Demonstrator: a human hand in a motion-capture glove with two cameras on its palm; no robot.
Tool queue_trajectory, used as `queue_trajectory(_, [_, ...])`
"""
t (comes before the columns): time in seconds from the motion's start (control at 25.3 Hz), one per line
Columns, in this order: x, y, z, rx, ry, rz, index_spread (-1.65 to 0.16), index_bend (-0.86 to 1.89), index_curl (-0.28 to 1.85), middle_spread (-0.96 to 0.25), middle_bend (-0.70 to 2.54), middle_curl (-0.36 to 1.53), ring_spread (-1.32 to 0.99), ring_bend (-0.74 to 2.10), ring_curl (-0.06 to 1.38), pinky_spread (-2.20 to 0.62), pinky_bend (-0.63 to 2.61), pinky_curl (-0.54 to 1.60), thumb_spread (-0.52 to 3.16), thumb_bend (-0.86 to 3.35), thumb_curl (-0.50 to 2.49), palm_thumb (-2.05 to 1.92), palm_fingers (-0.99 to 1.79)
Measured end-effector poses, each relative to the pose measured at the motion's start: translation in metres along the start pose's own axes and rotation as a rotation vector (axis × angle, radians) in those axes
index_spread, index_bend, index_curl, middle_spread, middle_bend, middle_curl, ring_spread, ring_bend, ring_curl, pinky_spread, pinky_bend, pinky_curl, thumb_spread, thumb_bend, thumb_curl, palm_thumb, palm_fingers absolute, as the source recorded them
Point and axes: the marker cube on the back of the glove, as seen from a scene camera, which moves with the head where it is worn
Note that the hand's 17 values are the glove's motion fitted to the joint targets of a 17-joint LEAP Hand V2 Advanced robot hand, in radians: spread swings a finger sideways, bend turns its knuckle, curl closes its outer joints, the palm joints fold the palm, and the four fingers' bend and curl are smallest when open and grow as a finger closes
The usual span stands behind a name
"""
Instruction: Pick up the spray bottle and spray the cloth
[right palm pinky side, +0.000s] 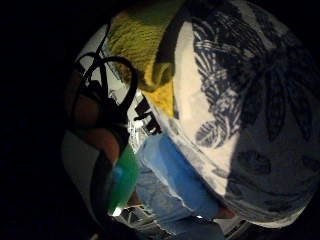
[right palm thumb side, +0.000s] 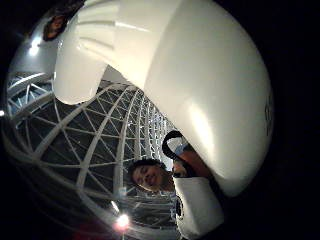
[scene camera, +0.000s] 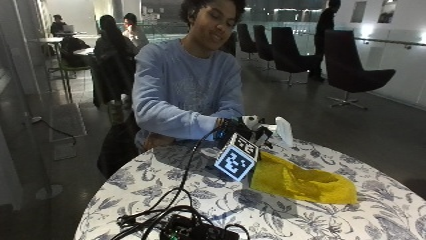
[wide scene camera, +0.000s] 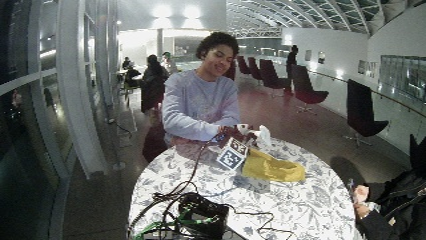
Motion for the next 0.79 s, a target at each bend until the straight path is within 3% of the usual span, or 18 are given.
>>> queue_trajectory(0.51, [-0.004,0.000,0.007,0.015,0.072,-0.031,-0.19,0.06,0.15,0.01,0.30,0.49,0.00,0.67,0.41,0.08,0.47,0.38,0.75,-0.03,0.69,0.91,1.06])
queue_trajectory(0.79, [-0.028,-0.002,0.028,0.000,0.187,-0.243,-0.20,0.07,0.15,0.01,0.30,0.49,0.00,0.67,0.41,0.10,0.45,0.37,0.75,-0.03,0.70,0.90,1.05])
